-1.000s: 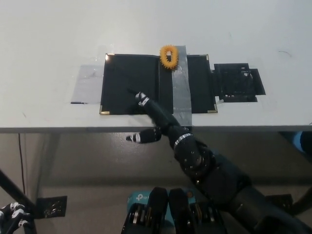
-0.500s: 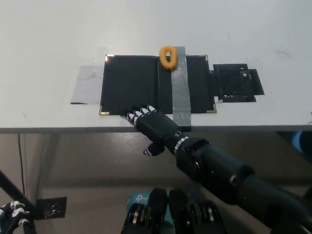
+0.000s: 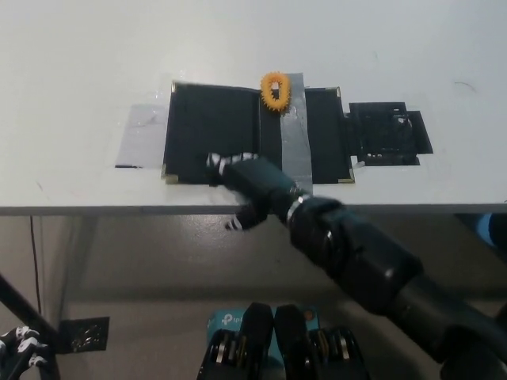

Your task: The robot uses its right hand to push the cover of the diary kept in the middle of the desk towards the left to open it

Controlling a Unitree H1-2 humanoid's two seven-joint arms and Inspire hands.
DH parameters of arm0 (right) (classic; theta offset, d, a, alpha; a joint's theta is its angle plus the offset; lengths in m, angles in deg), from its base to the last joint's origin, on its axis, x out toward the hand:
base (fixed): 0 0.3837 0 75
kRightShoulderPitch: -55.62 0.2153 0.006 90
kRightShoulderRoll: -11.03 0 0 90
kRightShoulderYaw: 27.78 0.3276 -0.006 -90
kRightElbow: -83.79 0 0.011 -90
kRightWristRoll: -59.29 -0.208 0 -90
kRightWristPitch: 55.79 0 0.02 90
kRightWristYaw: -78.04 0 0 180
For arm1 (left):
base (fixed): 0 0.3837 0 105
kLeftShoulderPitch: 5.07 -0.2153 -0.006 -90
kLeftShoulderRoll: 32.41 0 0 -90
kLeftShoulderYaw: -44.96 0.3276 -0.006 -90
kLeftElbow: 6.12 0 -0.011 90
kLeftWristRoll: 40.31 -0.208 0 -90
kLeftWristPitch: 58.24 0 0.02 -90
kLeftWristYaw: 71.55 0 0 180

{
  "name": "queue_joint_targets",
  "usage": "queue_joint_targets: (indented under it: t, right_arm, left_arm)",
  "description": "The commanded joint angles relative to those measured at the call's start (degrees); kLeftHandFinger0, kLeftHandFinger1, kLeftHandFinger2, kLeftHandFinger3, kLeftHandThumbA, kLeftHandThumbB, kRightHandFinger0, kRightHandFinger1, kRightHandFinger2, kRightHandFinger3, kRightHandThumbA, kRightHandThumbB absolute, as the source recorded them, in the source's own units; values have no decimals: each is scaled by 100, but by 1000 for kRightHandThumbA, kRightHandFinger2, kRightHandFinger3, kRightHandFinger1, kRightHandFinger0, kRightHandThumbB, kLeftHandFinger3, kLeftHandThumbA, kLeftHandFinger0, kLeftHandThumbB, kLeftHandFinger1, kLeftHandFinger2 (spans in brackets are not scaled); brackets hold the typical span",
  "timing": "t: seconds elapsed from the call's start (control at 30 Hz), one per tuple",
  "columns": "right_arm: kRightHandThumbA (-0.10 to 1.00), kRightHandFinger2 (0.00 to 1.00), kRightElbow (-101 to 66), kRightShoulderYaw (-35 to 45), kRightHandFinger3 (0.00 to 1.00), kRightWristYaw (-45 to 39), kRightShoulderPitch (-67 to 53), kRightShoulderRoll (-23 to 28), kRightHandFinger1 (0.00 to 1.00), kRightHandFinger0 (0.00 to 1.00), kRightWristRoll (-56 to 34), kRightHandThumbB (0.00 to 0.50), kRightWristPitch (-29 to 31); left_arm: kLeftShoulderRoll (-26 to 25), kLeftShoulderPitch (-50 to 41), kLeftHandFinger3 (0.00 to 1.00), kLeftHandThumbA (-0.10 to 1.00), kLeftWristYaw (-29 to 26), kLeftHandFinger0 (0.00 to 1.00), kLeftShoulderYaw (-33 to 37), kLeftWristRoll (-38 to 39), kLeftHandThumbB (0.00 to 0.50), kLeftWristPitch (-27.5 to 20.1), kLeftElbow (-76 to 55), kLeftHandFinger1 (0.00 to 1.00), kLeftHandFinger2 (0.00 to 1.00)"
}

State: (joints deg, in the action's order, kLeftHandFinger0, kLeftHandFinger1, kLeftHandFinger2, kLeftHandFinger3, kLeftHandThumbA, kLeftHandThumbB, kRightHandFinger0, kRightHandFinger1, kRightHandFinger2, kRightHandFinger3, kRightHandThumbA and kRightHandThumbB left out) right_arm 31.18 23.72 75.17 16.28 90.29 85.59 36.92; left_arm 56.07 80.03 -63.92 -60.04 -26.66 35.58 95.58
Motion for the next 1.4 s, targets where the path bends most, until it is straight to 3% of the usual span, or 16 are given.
queue_joint_targets:
  t: [0.0, 0.03, 0.07, 0.13, 0.2, 0.37, 0.4, 0.47, 0.53, 0.67, 0.7, 0.73, 0.83, 0.93, 1.2, 1.37]
  right_arm:
    - [1000, 942, -1261, 756, 983, -1082, -99, 69, 930, 702, -1047, 293, -524]
    - [1000, 939, -1434, 874, 976, -1177, -161, 56, 1000, 998, -1153, 317, -657]
    - [1000, 1000, -1751, 1049, 999, -1340, -253, 47, 1000, 1000, -1372, 307, -898]
    - [1000, 1000, -2616, 1553, 1000, -1597, -553, -25, 1000, 1000, -2084, 296, -1602]
    - [1000, 1000, -2953, 1773, 1000, -1732, -682, -45, 1000, 1000, -2392, 254, -1762]
    - [1000, 1000, -4222, 2529, 1000, -1727, -1203, 0, 1000, 1000, -3125, 262, -2820]
    - [1000, 1000, -4335, 2682, 1000, -1708, -1304, 6, 1000, 1000, -3279, 247, -2857]
    - [1000, 1000, -4655, 3065, 1000, -1416, -1634, 58, 1000, 1000, -3801, 299, -2964]
    - [1000, 994, -4862, 3251, 1000, -1181, -1867, 162, 998, 990, -4113, 298, -2964]
    - [1000, 870, -5295, 4080, 957, -923, -2467, 190, 859, 860, -4402, 214, -2964]
    - [1000, 737, -5434, 4547, 864, -838, -2726, 123, 726, 715, -4547, 184, -2964]
    - [1000, 701, -5445, 4590, 838, -828, -2746, 98, 691, 680, -4556, 184, -2964]
    - [1000, 470, -5554, 5219, 684, -544, -3170, 1, 397, 367, -4524, 176, -2896]
    - [1000, 362, -5377, 5683, 628, -482, -3763, 40, 264, 256, -4387, 136, -2428]
    - [981, 207, -4587, 6267, 467, -298, -4694, -78, 128, 114, -3908, 160, -1443]
    - [967, 137, -4047, 6403, 406, 152, -4917, -265, 24, 1, -3644, 257, -1096]
  left_arm:
    - [-194, -36, 330, 539, 48, 331, -45, -67, 500, -178, -114, 430, 251]
    - [-174, -47, 329, 536, 56, 330, -59, -34, 500, -194, -98, 428, 249]
    - [-160, -41, 315, 525, 45, 315, -73, -6, 500, -147, -104, 412, 232]
    - [-162, -51, 301, 533, 42, 292, -67, -19, 500, -127, -105, 397, 216]
    - [-179, -54, 307, 541, 74, 286, -48, -49, 500, -233, -63, 399, 220]
    - [-159, -46, 316, 519, 72, 302, -85, 29, 500, -162, -55, 403, 217]
    - [-158, -46, 317, 521, 77, 299, -87, 33, 500, -181, -47, 401, 217]
    - [-167, -41, 314, 531, 78, 274, -81, 17, 500, -207, -23, 386, 212]
    - [-158, -63, 311, 542, 55, 291, -58, -32, 500, -214, -18, 398, 213]
    - [-173, -79, 308, 554, 12, 287, -56, -87, 500, -190, -39, 395, 215]
    - [-174, -100, 316, 552, -20, 299, -73, -92, 500, -139, -70, 407, 221]
    - [-185, -101, 318, 552, -17, 300, -84, -83, 500, -136, -61, 408, 222]
    - [-195, -97, 324, 546, -26, 319, -83, -82, 500, -51, -96, 417, 228]
    - [-239, -44, 319, 533, 48, 299, -102, -16, 500, -89, -11, 408, 229]
    - [-244, -93, 316, 546, 68, 372, -109, -71, 500, -258, 73, 463, 252]
    - [-260, -117, 320, 559, 85, 369, -110, -72, 500, -326, 134, 451, 251]
